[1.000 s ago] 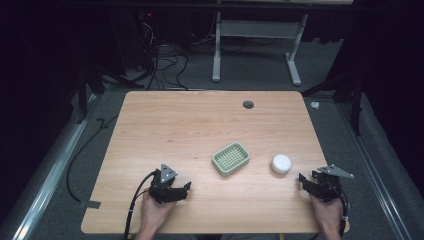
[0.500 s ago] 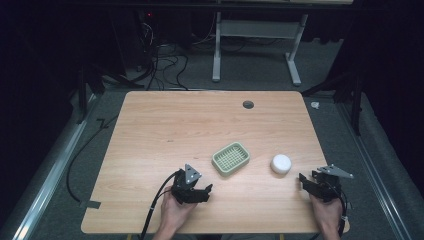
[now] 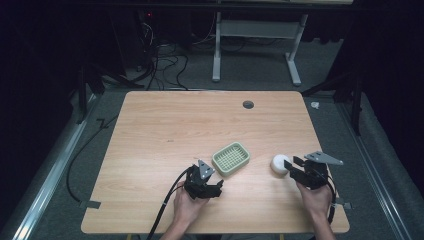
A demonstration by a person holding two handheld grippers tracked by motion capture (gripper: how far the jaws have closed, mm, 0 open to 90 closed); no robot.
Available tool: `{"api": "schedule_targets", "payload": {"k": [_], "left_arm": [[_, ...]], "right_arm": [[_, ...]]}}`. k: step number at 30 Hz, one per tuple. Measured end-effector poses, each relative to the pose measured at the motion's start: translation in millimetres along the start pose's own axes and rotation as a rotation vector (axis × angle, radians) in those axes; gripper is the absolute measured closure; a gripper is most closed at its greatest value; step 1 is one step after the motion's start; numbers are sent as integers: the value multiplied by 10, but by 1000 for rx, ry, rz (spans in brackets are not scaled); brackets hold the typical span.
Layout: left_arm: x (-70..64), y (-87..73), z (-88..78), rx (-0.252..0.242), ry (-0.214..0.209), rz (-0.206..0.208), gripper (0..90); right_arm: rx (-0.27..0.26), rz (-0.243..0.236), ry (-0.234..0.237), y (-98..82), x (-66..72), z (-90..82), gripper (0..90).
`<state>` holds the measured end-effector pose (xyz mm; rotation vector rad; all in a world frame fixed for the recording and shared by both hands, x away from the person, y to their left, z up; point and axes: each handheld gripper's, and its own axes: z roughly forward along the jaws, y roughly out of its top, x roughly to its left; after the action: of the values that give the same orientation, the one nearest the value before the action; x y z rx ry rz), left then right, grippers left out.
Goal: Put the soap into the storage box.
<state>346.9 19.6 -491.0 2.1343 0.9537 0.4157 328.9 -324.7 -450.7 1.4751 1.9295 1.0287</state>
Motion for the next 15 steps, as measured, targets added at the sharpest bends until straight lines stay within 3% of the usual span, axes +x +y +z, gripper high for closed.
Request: {"api": "schedule_targets", "payload": {"k": [5, 10, 15], "left_arm": [[-49, 50, 85, 27, 1, 18, 237], [-79, 84, 141, 19, 9, 9, 274], [-83, 88, 194, 29, 17, 8, 298]], "right_arm": [[19, -68, 76, 184, 295, 197, 595], [74, -81, 131, 281, 489, 449, 620], [101, -73, 156, 373, 632, 672, 629]]}}
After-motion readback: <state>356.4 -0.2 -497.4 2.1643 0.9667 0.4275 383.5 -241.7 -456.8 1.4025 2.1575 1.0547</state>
